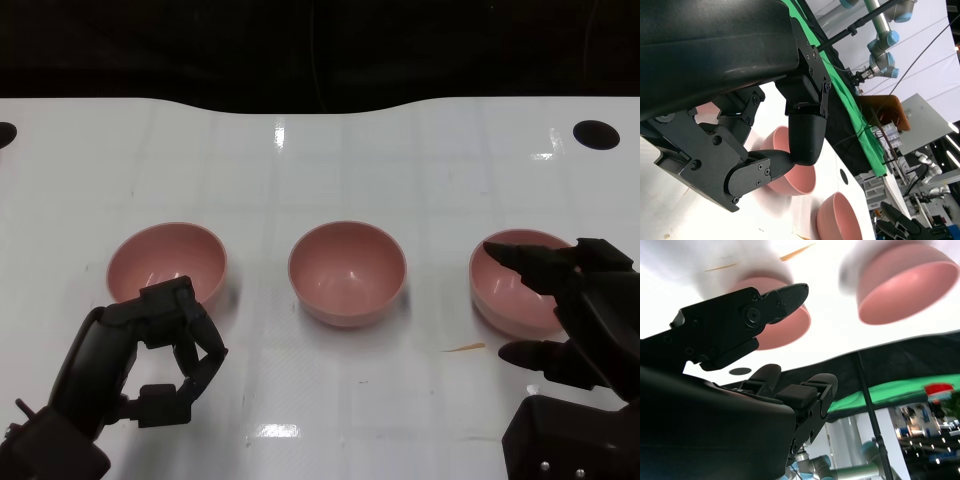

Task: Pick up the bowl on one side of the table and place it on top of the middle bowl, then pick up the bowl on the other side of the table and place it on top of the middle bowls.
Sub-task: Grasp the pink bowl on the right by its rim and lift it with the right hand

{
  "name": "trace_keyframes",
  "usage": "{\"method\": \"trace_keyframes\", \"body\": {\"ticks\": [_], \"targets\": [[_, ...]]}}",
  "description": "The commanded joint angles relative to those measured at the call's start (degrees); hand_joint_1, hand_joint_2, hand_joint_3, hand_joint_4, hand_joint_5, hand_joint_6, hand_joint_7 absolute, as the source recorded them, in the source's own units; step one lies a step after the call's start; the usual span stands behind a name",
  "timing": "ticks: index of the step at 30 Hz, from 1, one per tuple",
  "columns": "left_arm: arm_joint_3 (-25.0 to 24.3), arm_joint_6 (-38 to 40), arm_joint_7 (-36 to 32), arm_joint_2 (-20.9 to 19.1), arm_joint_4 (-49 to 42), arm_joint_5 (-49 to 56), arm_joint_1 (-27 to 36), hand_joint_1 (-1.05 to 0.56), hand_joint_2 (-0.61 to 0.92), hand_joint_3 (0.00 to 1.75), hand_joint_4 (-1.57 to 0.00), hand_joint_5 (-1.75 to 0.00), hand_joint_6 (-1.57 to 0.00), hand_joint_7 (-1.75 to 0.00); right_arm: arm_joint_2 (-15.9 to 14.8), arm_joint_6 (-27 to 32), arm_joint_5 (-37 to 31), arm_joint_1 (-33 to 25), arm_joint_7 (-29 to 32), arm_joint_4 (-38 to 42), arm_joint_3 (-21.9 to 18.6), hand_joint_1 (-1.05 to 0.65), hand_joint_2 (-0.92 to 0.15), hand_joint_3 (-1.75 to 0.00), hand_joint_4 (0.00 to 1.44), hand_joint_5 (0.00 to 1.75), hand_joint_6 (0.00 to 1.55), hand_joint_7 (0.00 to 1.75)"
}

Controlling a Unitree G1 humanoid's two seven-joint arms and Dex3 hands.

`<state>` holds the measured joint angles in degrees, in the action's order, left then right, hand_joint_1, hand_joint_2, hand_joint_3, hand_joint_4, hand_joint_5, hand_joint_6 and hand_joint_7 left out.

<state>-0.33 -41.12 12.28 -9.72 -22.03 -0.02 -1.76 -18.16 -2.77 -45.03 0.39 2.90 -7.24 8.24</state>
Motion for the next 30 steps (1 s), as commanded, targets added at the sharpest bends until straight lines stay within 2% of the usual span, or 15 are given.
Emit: {"method": "trace_keyframes", "body": {"ticks": [1, 2, 4, 9, 12, 20, 30], "targets": [[-0.36, -0.17, -0.24, -0.29, 0.08, -0.05, -0.17, -0.24, 0.49, 0.97, -0.86, -1.75, -0.77, -1.53, -1.39, 3.13, -1.64, 1.76, -2.56, 0.55, 0.97, -0.56, -0.79, 0.0, 0.09, 0.62, 0.32, 0.07], [-0.31, -0.12, 0.01, -0.14, 0.01, -0.47, -0.19, -0.23, 0.42, 1.07, -0.86, -1.75, -0.77, -1.55, -1.55, 3.86, -2.26, 2.24, -2.94, 0.94, 1.45, -0.57, -0.8, 0.0, 0.09, 0.61, 0.32, 0.07], [-0.23, 0.07, 0.51, 0.03, -0.04, -1.18, -0.19, -0.21, 0.36, 1.18, -0.86, -1.75, -0.77, -1.56, -1.88, 4.83, -3.4, 3.04, -3.24, 1.63, 2.28, -0.59, -0.8, 0.0, 0.1, 0.58, 0.32, 0.06], [-0.23, -0.34, -0.02, 0.28, -0.29, -0.41, -0.43, -0.19, 0.35, 1.19, -0.86, -1.75, -0.75, -1.57, -2.36, 7.84, -7.23, 6.64, -3.89, 6.16, 5.18, -0.61, -0.81, 0.0, 0.1, 0.52, 0.31, 0.03], [-0.16, 0.4, -0.03, 0.54, 0.57, -0.52, 0.0, -0.17, 0.32, 1.26, -0.85, -1.75, -0.75, -1.6, -2.33, 8.68, -8.65, 8.51, -3.04, 9.34, 6.61, -0.63, -0.81, 0.0, 0.15, 0.48, 0.32, 0.03], [-0.32, 2.31, 0.18, 0.61, 2.32, -0.86, 0.44, -0.13, 0.32, 1.2, -0.84, -1.75, -0.71, -1.67, -1.41, 9.59, -9.2, 14.23, -0.2, 19.89, 9.85, -0.6, -0.81, 0.0, 0.26, 0.32, 0.35, 0.01], [-0.57, 0.19, -0.64, 0.4, 1.91, 0.52, 0.22, -0.1, 0.32, 1.19, -0.83, -1.75, -0.71, -1.65, -0.12, 9.31, -8.05, 20.33, 3.72, 32.73, 13.58, -0.58, -0.85, 0.0, 0.41, 0.25, 0.42, 0.02]]}}
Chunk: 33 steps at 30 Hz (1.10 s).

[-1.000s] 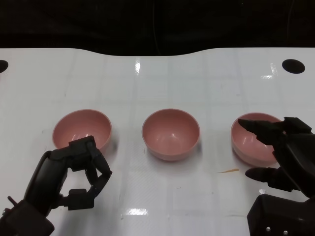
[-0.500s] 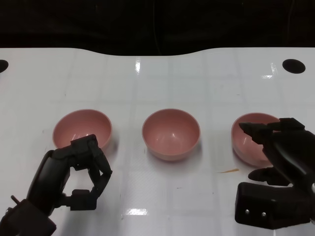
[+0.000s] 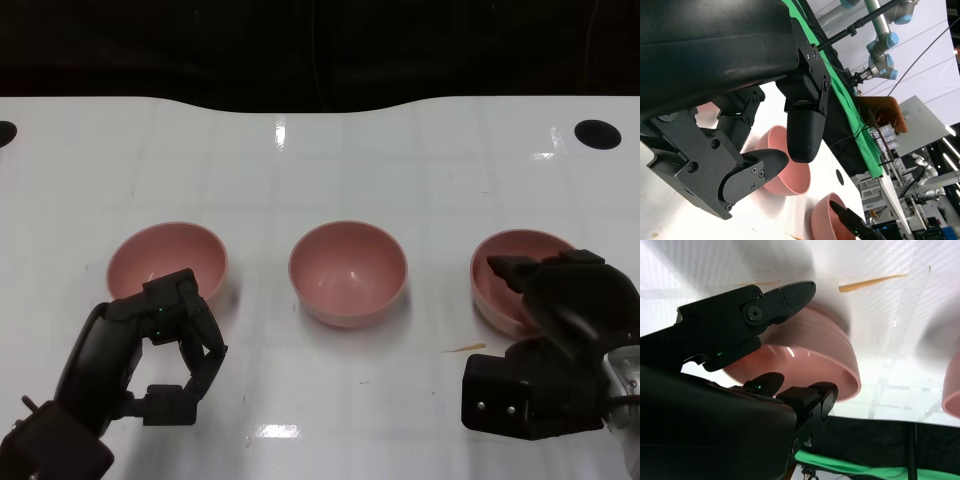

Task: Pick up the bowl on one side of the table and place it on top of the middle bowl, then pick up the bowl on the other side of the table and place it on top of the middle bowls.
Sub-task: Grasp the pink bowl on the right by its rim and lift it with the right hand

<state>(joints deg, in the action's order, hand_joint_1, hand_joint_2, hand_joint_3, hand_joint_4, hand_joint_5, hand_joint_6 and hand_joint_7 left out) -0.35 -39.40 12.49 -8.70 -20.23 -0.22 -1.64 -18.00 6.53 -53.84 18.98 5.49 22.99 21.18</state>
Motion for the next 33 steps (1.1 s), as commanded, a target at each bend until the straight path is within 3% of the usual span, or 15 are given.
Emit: {"method": "trace_keyframes", "body": {"ticks": [1, 5, 9, 10, 12, 17, 19, 21, 22, 24, 25, 26, 27, 29, 33], "targets": [[-0.55, -2.15, -1.06, -0.58, 0.02, 1.09, 0.02, -0.09, 0.32, 1.21, -0.84, -1.75, -0.71, -1.65, -0.24, 0.07, 0.84, 2.14, 1.11, 3.33, 0.95, -0.58, -0.85, -0.01, 0.43, 0.24, 0.44, 0.02], [-0.48, -3.59, -1.31, -0.53, -0.27, 1.65, -0.21, -0.09, 0.28, 1.26, -0.86, -1.75, -0.72, -1.67, -0.67, -0.01, 0.77, 3.05, 1.38, 5.2, 2.49, -0.55, -0.88, -0.01, 0.53, 0.17, 0.49, 0.03], [-0.52, -3.24, -1.11, -0.4, -0.08, 1.12, -0.14, -0.1, 0.24, 1.33, -0.87, -1.75, -0.73, -1.67, -0.9, -0.8, 0.94, 3.25, 3.37, 6.27, 3.34, -0.46, -0.9, 0.0, 0.74, 0.22, 0.63, 0.07], [-0.55, -3.24, -1.14, -0.41, -0.1, 1.14, -0.17, -0.1, 0.24, 1.35, -0.87, -1.75, -0.73, -1.66, -0.9, -1.29, 1.06, 3.33, 4.58, 6.8, 3.48, -0.41, -0.9, 0.0, 0.81, 0.37, 0.7, 0.05], [-0.54, -3.09, -1.04, -0.46, -0.11, 1.08, -0.22, -0.09, 0.23, 1.39, -0.88, -1.75, -0.73, -1.67, -0.84, -2.08, 1.41, 3.53, 6.56, 7.83, 3.65, -0.32, -0.9, 0.0, 0.76, 0.86, 0.83, 0.03], [-0.39, -2.6, -1.08, -0.35, -0.13, 1.28, -0.43, -0.11, 0.22, 1.42, -0.87, -1.75, -0.73, -1.67, -1.24, -6.99, 2.97, 4.28, 13.05, 11.26, 3.49, -0.18, -0.92, -0.04, 0.76, 1.23, 1.09, 0.08], [-0.33, -2.89, -1.0, -0.48, -0.3, 1.47, -0.6, -0.11, 0.22, 1.43, -0.87, -1.75, -0.73, -1.68, -1.62, -9.07, 3.13, 4.86, 15.68, 12.56, 3.64, -0.16, -0.92, -0.04, 0.81, 1.55, 1.22, 0.11], [-0.3, -2.83, -0.89, -0.49, -0.39, 1.36, -0.74, -0.1, 0.23, 1.43, -0.87, -1.75, -0.72, -1.69, -1.76, -10.37, 3.1, 5.41, 17.59, 13.76, 3.74, -0.17, -0.92, -0.05, 0.87, 1.71, 1.31, 0.16], [-0.31, -2.57, -0.87, -0.44, -0.3, 1.22, -0.73, -0.1, 0.23, 1.43, -0.87, -1.75, -0.71, -1.69, -1.74, -10.44, 2.81, 5.6, 18.41, 14.06, 3.85, -0.17, -0.92, -0.08, 0.9, 1.73, 1.26, 0.34], [-0.29, -1.65, -0.78, -0.34, 0.19, 0.91, -0.55, -0.09, 0.23, 1.43, -0.87, -1.75, -0.71, -1.69, -1.71, -10.12, 2.23, 5.86, 19.56, 14.33, 4.15, -0.19, -0.9, -0.14, 0.95, 1.74, 0.97, 1.02], [-0.34, -2.13, -0.98, -0.38, 0.03, 1.21, -0.58, -0.09, 0.23, 1.43, -0.88, -1.75, -0.71, -1.69, -1.61, -10.52, 2.38, 5.89, 20.54, 14.43, 4.04, -0.19, -0.9, -0.16, 0.95, 1.74, 0.92, 1.13], [-0.37, -2.54, -1.14, -0.41, -0.11, 1.46, -0.61, -0.08, 0.23, 1.42, -0.87, -1.75, -0.71, -1.68, -1.54, -10.87, 2.57, 5.91, 21.25, 14.55, 3.96, -0.18, -0.79, -0.4, 0.97, 1.75, 0.86, 1.36], [-0.41, -2.61, -1.12, -0.43, -0.17, 1.41, -0.58, -0.08, 0.23, 1.42, -0.87, -1.75, -0.71, -1.68, -1.35, -11.49, 2.93, 6.0, 22.49, 14.87, 3.75, -0.17, -0.66, -0.64, 0.97, 1.75, 0.82, 1.47], [-0.46, -2.56, -0.99, -0.48, -0.17, 1.21, -0.57, -0.06, 0.23, 1.42, -0.87, -1.75, -0.72, -1.68, -1.1, -12.06, 3.33, 6.16, 23.91, 15.2, 3.57, -0.16, -0.52, -0.92, 0.96, 1.75, 0.77, 1.64], [-0.35, -1.46, -0.47, -0.5, 0.8, 0.48, 0.01, -0.08, 0.21, 1.44, -0.87, -1.75, -0.72, -1.67, -1.5, -12.23, 3.3, 5.48, 24.67, 12.59, 3.52, -0.16, -0.47, -1.05, 0.95, 1.75, 0.72, 1.74]]}}
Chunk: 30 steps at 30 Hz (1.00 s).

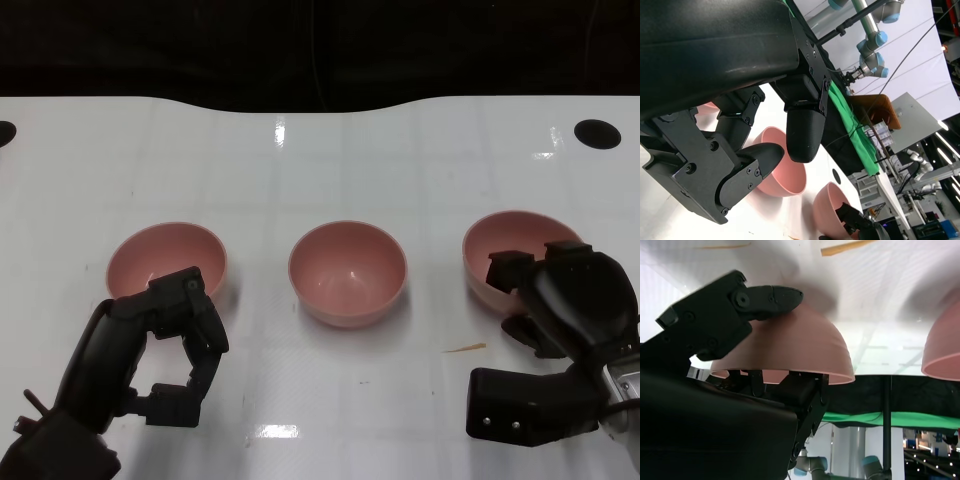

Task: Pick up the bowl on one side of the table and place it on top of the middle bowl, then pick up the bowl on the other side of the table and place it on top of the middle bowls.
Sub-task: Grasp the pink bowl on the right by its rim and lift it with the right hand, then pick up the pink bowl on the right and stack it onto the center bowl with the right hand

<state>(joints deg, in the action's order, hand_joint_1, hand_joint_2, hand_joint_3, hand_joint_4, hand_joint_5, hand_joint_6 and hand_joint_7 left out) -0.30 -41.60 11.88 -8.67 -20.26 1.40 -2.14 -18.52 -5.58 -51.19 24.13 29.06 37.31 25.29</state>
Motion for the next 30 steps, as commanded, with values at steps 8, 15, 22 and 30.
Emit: {"method": "trace_keyframes", "body": {"ticks": [8, 15, 22, 30], "targets": [[0.07, 3.17, 0.87, -0.58, 2.4, -2.14, 1.24, -0.12, 0.21, 1.4, -0.86, -1.75, -0.72, -1.66, -2.93, -0.88, 1.65, -1.51, -2.38, -10.77, -1.66, -0.18, -0.51, -1.05, 0.95, 1.75, 0.71, 1.75], [0.16, 5.46, 1.26, -0.66, 4.06, -2.45, 1.72, -0.16, 0.28, 1.29, -0.85, -1.75, -0.73, -1.61, -3.36, -3.28, 3.87, -1.62, -6.24, -17.42, -2.56, -0.23, -0.45, -1.17, 0.98, 1.75, 0.73, 1.73], [-0.13, 4.73, -0.53, -1.33, 3.65, 1.02, 1.74, -0.22, 0.36, 1.22, -0.85, -1.75, -0.75, -1.53, -1.45, -3.33, 5.32, -0.97, -11.33, -22.63, -2.86, -0.24, -0.38, -1.27, 0.97, 1.75, 0.78, 1.55], [-0.15, 3.62, 0.63, -1.03, 3.15, -1.29, 1.75, -0.19, 0.36, 1.25, -0.87, -1.75, -0.8, -1.46, 1.48, -2.53, 4.46, 1.52, -14.34, -23.99, -2.06, -0.24, -0.35, -1.32, 0.97, 1.75, 0.75, 1.75]]}}
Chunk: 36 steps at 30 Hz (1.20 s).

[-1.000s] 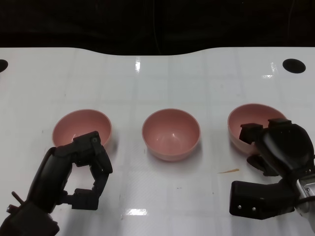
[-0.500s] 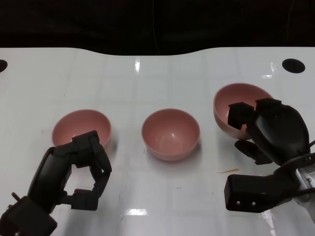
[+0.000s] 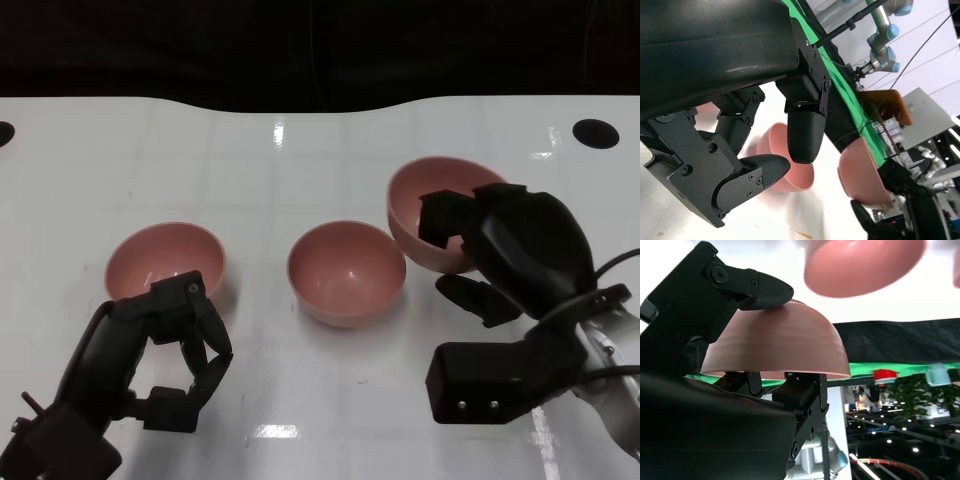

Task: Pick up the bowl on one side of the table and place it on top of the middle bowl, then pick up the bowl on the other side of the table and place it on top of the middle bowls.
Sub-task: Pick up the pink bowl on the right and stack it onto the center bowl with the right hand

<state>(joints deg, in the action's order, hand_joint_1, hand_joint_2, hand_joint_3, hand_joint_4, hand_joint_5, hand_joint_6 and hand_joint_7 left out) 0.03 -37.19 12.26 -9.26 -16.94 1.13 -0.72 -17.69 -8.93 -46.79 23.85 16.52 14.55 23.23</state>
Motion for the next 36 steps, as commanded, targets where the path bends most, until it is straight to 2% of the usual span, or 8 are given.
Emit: {"method": "trace_keyframes", "body": {"ticks": [1, 5, 9, 16, 22, 32, 34, 36], "targets": [[-0.46, -1.36, 0.11, -0.52, -0.27, -0.77, 0.32, -0.17, 0.35, 1.28, -0.87, -1.75, -0.81, -1.44, 1.13, 0.63, 0.17, 2.15, -2.11, -1.22, 0.2, -0.24, -0.35, -1.33, 0.97, 1.75, 0.75, 1.75], [-0.39, -2.11, 0.06, -0.8, -0.53, -0.47, 0.46, -0.16, 0.4, 1.26, -0.87, -1.75, -0.82, -1.43, 2.35, -1.15, -0.23, 3.66, -1.4, 0.22, 1.03, -0.23, -0.31, -1.35, 0.97, 1.75, 0.74, 1.75], [-0.42, -2.13, 0.44, -0.96, -0.76, -0.96, 0.38, -0.17, 0.42, 1.22, -0.87, -1.75, -0.82, -1.46, 3.33, -0.95, -0.73, 5.45, -2.43, 1.52, 2.27, -0.22, -0.35, -1.26, 0.96, 1.75, 0.81, 1.55], [-0.32, -1.5, 0.8, -1.1, -0.31, -1.2, 0.72, -0.14, 0.42, 1.22, -0.88, -1.75, -0.84, -1.47, 5.74, -1.24, -1.49, 7.87, -2.11, 5.01, 4.1, -0.23, -0.32, -1.26, 0.99, 1.75, 0.78, 1.74], [-0.3, -1.19, 0.29, -1.41, 0.18, -0.09, 0.96, -0.17, 0.41, 1.25, -0.89, -1.75, -0.82, -1.53, 7.02, -1.73, -1.11, 9.28, -3.33, 7.84, 4.79, -0.23, -0.32, -1.3, 0.97, 1.75, 0.75, 1.73], [-0.23, -0.29, 0.04, -1.27, 1.71, 0.52, 1.41, -0.15, 0.4, 1.23, -0.88, -1.75, -0.81, -1.53, 8.61, -3.54, -1.26, 11.03, -1.12, 13.94, 6.55, -0.2, -0.35, -1.21, 0.95, 1.75, 0.76, 1.69], [-0.17, -0.13, -0.02, -1.17, 2.05, 0.65, 1.49, -0.14, 0.4, 1.24, -0.88, -1.75, -0.81, -1.53, 8.69, -3.95, -1.33, 11.26, -1.01, 14.98, 6.9, -0.21, -0.36, -1.19, 0.94, 1.75, 0.76, 1.66], [-0.07, 0.24, -0.01, -0.97, 2.43, 0.52, 1.59, -0.14, 0.4, 1.26, -0.88, -1.75, -0.81, -1.54, 8.8, -4.0, -1.6, 11.38, -1.03, 15.72, 7.35, -0.22, -0.43, -1.05, 0.93, 1.75, 0.82, 1.46]]}}
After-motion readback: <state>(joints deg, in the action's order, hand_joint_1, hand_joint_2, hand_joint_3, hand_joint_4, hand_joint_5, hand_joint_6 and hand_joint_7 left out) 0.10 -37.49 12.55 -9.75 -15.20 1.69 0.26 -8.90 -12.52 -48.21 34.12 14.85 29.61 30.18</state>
